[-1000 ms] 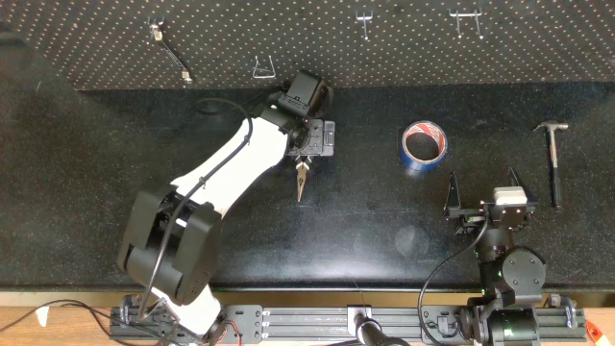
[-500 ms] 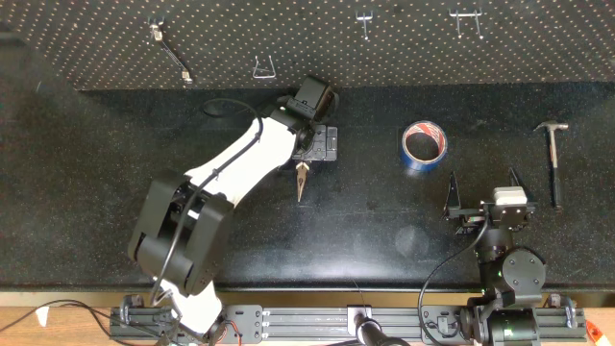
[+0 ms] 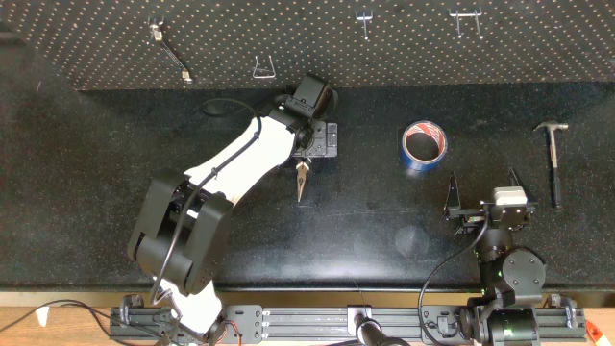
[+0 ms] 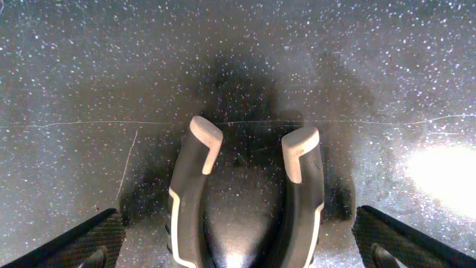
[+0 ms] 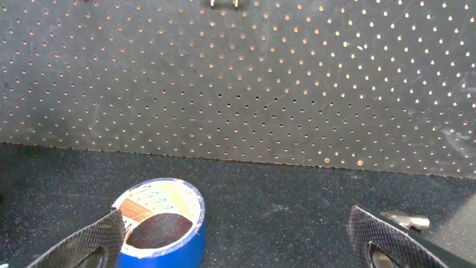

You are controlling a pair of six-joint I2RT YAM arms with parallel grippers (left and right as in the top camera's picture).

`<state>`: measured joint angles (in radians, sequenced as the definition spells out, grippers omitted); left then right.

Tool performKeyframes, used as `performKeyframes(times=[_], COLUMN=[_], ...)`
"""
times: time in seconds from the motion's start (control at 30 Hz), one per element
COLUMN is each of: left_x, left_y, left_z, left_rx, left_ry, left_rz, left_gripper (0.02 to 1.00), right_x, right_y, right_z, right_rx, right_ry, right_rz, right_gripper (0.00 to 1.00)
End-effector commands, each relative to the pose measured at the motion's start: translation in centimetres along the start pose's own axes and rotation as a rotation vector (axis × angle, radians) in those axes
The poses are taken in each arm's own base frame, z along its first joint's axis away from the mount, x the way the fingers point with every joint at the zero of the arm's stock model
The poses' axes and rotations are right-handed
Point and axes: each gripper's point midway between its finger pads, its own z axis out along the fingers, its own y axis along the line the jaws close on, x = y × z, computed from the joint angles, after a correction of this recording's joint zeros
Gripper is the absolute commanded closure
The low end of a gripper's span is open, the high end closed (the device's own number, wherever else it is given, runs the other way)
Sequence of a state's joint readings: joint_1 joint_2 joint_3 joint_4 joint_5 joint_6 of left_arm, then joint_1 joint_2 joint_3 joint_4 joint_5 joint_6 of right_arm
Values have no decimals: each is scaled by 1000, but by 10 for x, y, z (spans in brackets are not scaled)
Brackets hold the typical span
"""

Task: Place Tools Onto Pegboard

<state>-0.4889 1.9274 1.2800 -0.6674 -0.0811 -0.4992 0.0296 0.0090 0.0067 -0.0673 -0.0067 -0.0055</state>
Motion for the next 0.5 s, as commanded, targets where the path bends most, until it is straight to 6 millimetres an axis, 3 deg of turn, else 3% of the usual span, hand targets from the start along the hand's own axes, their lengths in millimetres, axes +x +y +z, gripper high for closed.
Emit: performKeyframes(times=[0.03, 0.1, 0.17, 0.2, 0.4, 0.47, 0.5], left_x=[-6, -5, -3, -3, -4, -4, -4], left_y=[-2, -2, -2, -2, -2, -2, -3], left_z=[2, 4, 6, 6, 6, 6, 6], left_rx=[8, 6, 7, 7, 7, 7, 8], left_ry=[-3, 1, 8, 8, 7, 7, 5], left_rz=[5, 5, 7, 6, 6, 6, 6], left_gripper=[20, 77, 332, 404, 518, 612, 735], right_x=[1, 1, 1, 1, 1, 1, 1], right_y=[2, 2, 2, 2, 2, 2, 2], right_z=[0, 0, 0, 0, 0, 0, 0], right_rx=[-10, -10, -11, -10, -10, -10, -10], right_ry=[2, 2, 2, 2, 2, 2, 2], right_rz=[4, 4, 4, 4, 4, 4, 4], right_gripper=[25, 25, 25, 25, 25, 25, 25])
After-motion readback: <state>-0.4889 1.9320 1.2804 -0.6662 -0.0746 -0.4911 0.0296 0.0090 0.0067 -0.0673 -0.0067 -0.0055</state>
